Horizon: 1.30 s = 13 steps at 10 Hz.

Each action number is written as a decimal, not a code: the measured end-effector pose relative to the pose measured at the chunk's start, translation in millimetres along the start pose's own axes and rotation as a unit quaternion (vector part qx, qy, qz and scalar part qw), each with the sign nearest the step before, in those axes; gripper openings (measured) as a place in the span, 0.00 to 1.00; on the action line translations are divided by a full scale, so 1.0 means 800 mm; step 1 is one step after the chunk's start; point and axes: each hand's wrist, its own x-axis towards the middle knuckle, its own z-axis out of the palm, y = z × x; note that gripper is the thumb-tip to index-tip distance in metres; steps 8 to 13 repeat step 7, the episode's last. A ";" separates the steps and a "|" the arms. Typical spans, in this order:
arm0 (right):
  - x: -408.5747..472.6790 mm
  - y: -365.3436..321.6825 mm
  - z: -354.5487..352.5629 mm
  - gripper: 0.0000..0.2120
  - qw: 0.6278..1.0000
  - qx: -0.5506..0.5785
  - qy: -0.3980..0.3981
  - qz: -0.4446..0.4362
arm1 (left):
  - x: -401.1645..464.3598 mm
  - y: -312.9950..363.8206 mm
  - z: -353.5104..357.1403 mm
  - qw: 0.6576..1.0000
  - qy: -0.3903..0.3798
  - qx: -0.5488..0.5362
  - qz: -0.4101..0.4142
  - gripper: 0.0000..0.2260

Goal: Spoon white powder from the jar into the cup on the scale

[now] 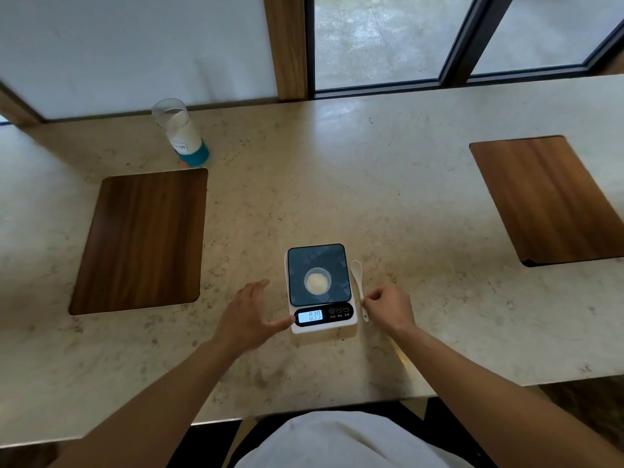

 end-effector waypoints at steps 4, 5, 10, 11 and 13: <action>-0.002 0.000 -0.001 0.07 1.000 -0.001 0.006 0.008 | -0.004 0.004 -0.002 1.000 0.011 -0.003 -0.012 0.47; -0.002 -0.002 -0.005 0.06 1.000 0.005 0.006 0.008 | -0.005 0.007 -0.006 1.000 0.007 0.002 -0.015 0.47; 0.007 -0.013 -0.013 0.07 1.000 0.018 0.005 -0.014 | 0.003 0.015 -0.016 1.000 0.028 0.002 -0.007 0.43; 0.007 -0.013 -0.013 0.07 1.000 0.018 0.005 -0.014 | 0.003 0.015 -0.016 1.000 0.028 0.002 -0.007 0.43; 0.007 -0.013 -0.013 0.07 1.000 0.018 0.005 -0.014 | 0.003 0.015 -0.016 1.000 0.028 0.002 -0.007 0.43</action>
